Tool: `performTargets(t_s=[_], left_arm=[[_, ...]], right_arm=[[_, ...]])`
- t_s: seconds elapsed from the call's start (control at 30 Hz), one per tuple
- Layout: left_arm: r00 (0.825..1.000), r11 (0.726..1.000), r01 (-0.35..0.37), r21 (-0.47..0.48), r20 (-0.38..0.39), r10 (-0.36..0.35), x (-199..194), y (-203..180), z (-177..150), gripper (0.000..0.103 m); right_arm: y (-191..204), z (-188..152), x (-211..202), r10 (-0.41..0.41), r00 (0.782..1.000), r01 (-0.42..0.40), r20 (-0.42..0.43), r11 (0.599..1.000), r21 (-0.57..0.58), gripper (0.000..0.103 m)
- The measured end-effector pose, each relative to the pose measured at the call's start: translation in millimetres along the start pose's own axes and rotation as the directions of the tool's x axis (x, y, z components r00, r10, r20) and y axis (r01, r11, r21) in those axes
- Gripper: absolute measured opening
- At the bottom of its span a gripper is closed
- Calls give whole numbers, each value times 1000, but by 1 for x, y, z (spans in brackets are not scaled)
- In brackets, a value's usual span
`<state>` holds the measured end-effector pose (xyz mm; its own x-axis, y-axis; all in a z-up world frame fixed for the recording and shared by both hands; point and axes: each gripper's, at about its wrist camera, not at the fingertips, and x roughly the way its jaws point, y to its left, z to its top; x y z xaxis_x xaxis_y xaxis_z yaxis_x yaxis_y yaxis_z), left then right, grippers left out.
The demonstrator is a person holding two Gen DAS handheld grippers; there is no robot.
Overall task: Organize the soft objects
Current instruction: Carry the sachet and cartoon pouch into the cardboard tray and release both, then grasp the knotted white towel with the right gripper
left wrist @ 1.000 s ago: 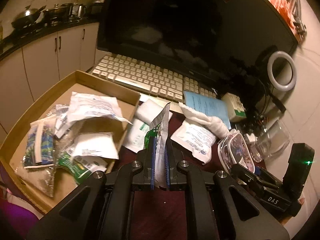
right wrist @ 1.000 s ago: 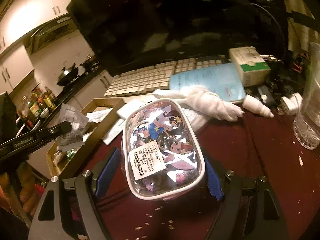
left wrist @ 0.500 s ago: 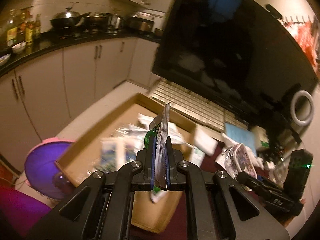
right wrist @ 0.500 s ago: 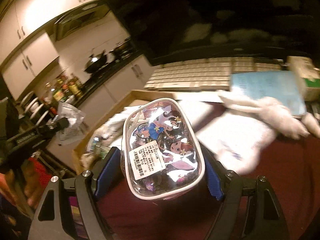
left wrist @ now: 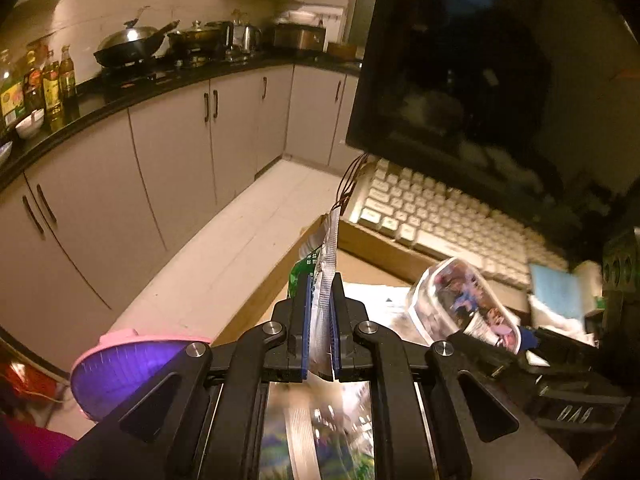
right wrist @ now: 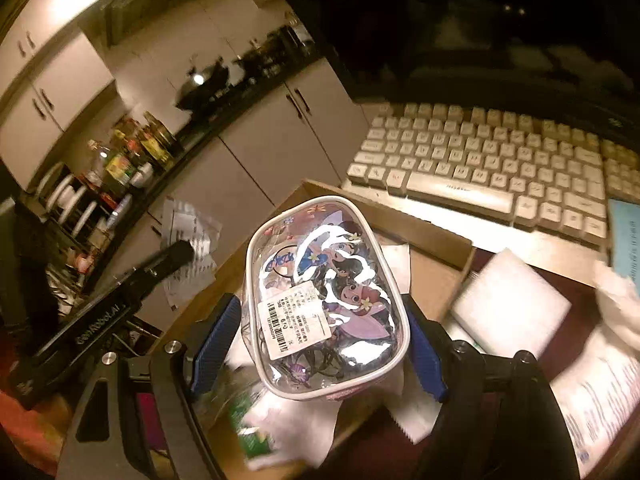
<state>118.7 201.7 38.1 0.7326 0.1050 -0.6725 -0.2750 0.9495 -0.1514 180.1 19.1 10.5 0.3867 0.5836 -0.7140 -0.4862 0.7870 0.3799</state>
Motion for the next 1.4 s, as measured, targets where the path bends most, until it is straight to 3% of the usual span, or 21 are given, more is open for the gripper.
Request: performTargets(t_s=[0.17, 0.33, 0.5, 0.53, 0.57, 0.63, 0.8, 0.87, 1.03, 1.17, 1.4], left_arm=[[997, 1000, -20, 22, -74, 22, 36, -4, 5, 7], [987, 1000, 29, -7, -160, -30, 61, -3, 5, 8], [968, 987, 132, -92, -202, -149, 64, 4, 8, 22], [963, 982, 153, -113, -208, -174, 64, 5, 8, 31], [959, 977, 171, -124, -205, -194, 63, 4, 8, 43], [960, 971, 192, -141, -181, -216, 55, 5, 7, 52], [982, 980, 161, -119, -80, -171, 13, -8, -1, 52], [983, 980, 177, -94, -34, -181, -11, -24, -10, 52], [944, 946, 324, -8, -61, -324, -50, -81, -41, 52], [880, 891, 453, 31, -173, -442, -45, -131, -57, 52], [830, 850, 515, 111, -314, -461, -3, -209, -77, 52]], right_arm=[[-13, -4, 13, 22, 1000, -21, -19, 999, 45, 79], [-20, -3, 9, 54, 999, -53, -10, 997, 64, 80], [-25, -3, 1, 94, 995, -96, 18, 991, 88, 81], [-25, -3, -3, 94, 995, -96, 26, 991, 89, 81], [-27, -3, -7, 90, 995, -93, 38, 991, 96, 81], [-30, -4, -18, 107, 993, -113, 57, 986, 120, 81], [-32, -18, -64, 145, 979, -163, 142, 978, 127, 81], [-35, -34, -89, 151, 972, -176, 178, 976, 128, 81], [-62, -80, -142, 155, 961, -189, 229, 973, 135, 81], [-99, -114, -177, 77, 967, -125, 243, 975, 186, 81], [-147, -144, -205, -86, 969, 19, 230, 961, 277, 81]])
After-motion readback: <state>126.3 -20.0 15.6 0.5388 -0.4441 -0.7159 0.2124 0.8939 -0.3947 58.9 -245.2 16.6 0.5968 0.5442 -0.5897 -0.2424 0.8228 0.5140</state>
